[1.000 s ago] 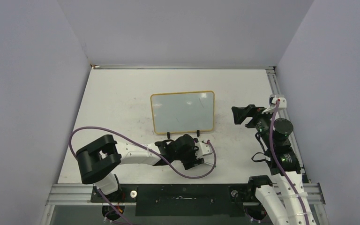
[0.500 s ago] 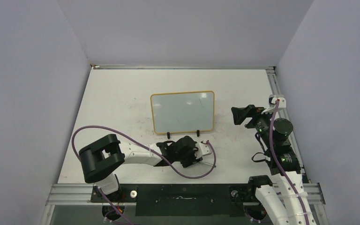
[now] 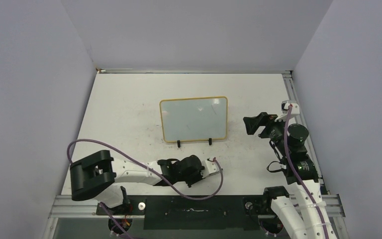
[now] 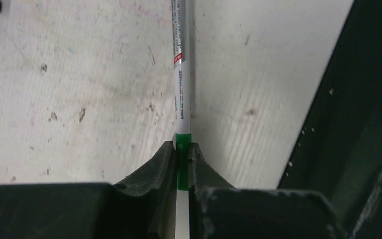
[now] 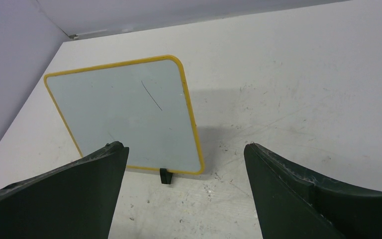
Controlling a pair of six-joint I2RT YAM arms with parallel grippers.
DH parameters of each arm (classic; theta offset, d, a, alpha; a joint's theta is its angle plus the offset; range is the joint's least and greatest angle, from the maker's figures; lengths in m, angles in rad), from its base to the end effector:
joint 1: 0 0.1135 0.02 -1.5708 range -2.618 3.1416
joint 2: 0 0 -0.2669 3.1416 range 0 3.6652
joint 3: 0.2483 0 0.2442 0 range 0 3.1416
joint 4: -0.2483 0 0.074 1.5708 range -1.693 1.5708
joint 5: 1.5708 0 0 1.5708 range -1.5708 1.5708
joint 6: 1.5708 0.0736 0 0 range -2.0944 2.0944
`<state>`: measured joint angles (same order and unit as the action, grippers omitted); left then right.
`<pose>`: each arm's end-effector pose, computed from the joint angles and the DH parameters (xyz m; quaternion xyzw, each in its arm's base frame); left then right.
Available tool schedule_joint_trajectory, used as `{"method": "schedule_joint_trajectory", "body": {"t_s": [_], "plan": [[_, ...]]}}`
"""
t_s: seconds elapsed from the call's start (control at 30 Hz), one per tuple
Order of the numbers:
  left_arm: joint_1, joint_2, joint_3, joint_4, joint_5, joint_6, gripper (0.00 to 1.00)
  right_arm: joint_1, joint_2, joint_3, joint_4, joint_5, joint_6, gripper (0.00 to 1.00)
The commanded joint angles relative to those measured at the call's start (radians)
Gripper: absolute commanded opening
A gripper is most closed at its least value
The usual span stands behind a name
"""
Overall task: Write a sentence on the whiteboard
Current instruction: Open the whiteboard marker at the center of the board.
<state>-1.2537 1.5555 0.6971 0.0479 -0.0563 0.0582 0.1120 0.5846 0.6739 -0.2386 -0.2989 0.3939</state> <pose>0.1030 -0.3006 0.1336 0.5579 0.7420 -0.1871 0.3213 0.1671 0.0406 0.3202 0.0091 0.7556 0.2707 0.5964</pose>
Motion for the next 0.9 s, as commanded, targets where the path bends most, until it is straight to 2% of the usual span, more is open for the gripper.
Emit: {"method": "schedule_joint_trajectory", "body": {"t_s": [0.0, 0.1, 0.2, 0.3, 0.37, 0.5, 0.57, 0.73, 0.87], "plan": [[-0.006, -0.21, -0.09, 0.014, -0.018, -0.11, 0.0, 0.004, 0.024, 0.051, -0.07, -0.077, -0.027, 0.9], [-0.002, -0.333, -0.118, 0.013, 0.017, -0.153, 0.0, 0.004, 0.055, 0.041, -0.113, -0.201, -0.027, 0.9], [0.001, -0.42, -0.089, -0.089, 0.051, -0.185, 0.0, 0.006, 0.113, 0.008, -0.111, -0.443, 0.006, 0.9], [0.011, -0.496, -0.052, -0.165, 0.104, -0.21, 0.0, 0.014, 0.169, -0.04, -0.034, -0.696, 0.064, 0.91], [0.025, -0.535, -0.024, -0.228, 0.142, -0.212, 0.0, 0.052, 0.183, -0.057, 0.027, -0.782, 0.12, 0.91], [0.071, -0.584, 0.029, -0.31, 0.265, -0.201, 0.0, 0.201, 0.221, -0.045, 0.064, -0.823, 0.168, 0.94], [0.11, -0.595, 0.054, -0.34, 0.346, -0.18, 0.0, 0.266, 0.245, -0.046, 0.078, -0.824, 0.186, 1.0], [0.216, -0.577, 0.156, -0.48, 0.51, -0.066, 0.0, 0.369, 0.266, -0.067, 0.164, -0.836, 0.26, 0.84], [0.26, -0.568, 0.176, -0.494, 0.587, -0.008, 0.0, 0.436, 0.262, -0.087, 0.275, -0.809, 0.338, 0.67]]}}
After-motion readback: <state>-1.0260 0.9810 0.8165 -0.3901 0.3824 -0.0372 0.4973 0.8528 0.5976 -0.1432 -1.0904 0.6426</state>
